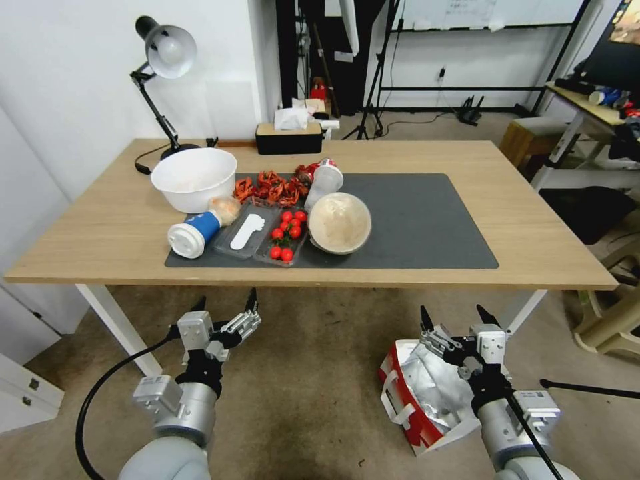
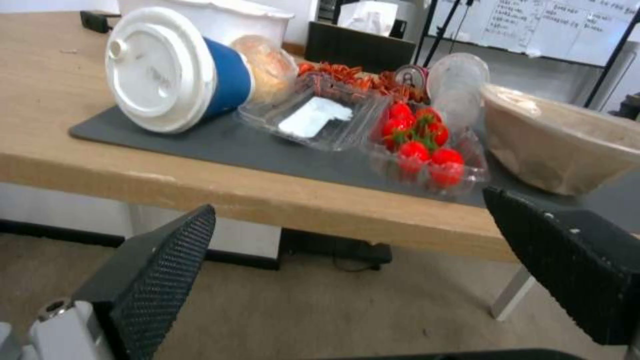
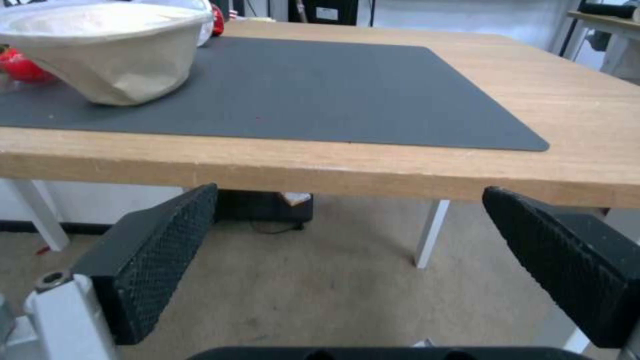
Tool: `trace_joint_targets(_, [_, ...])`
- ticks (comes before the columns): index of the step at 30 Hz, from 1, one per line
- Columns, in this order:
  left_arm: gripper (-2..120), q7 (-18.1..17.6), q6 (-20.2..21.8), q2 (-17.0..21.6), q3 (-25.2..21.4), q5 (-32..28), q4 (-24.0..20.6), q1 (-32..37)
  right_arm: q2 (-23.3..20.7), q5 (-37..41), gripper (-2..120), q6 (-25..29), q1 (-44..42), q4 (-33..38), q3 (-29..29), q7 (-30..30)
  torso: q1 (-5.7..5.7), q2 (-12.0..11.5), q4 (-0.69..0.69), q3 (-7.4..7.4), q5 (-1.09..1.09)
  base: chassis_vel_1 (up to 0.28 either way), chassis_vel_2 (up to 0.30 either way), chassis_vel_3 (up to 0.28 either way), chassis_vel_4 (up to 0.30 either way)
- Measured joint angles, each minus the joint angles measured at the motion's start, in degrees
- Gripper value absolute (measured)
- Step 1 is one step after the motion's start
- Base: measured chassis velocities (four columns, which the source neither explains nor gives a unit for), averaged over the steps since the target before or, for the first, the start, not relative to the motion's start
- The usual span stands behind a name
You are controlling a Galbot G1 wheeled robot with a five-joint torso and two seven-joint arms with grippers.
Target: Pick up the food delivery bag from the floor and place it on the table.
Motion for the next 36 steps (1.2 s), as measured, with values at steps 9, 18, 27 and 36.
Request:
trace_joint_targets(9, [100, -0.06, -0.31, 0.44, -0.88, -0.06, -0.46, 0.57, 0.0, -0.33, 100, -0.07, 0.39, -0.51, 0.03, -0.02, -1.19, -2.72, 0.0, -1.53, 0.0, 0.0, 0.0, 0.0, 0.0])
trace_joint_targets(18, [100, 0.13, -0.65, -0.34, -0.07, 0.88, -0.14, 0.96, 0.0, 0.69, 100, -0.28, 0.42, -0.14, 1.5, -0.27, -2.09, -4.79, 0.0, -2.71, 0.0, 0.0, 0.0, 0.0, 0.0])
trace_joint_targets(27, [100, 0.36, -0.73, -0.13, -0.15, 1.04, 0.43, 0.64, 0.0, 1.06, 100, -0.42, 0.56, -0.32, 1.92, -0.67, -3.06, -7.08, 0.0, -4.02, 0.0, 0.0, 0.0, 0.0, 0.0])
trace_joint_targets(36, [100, 0.59, -0.73, -0.11, -0.34, 0.99, 0.51, 0.58, 0.0, 1.12, 100, -0.45, 0.8, -0.79, 1.62, -0.98, -4.17, -9.69, 0.0, -5.51, 0.0, 0.0, 0.0, 0.0, 0.0])
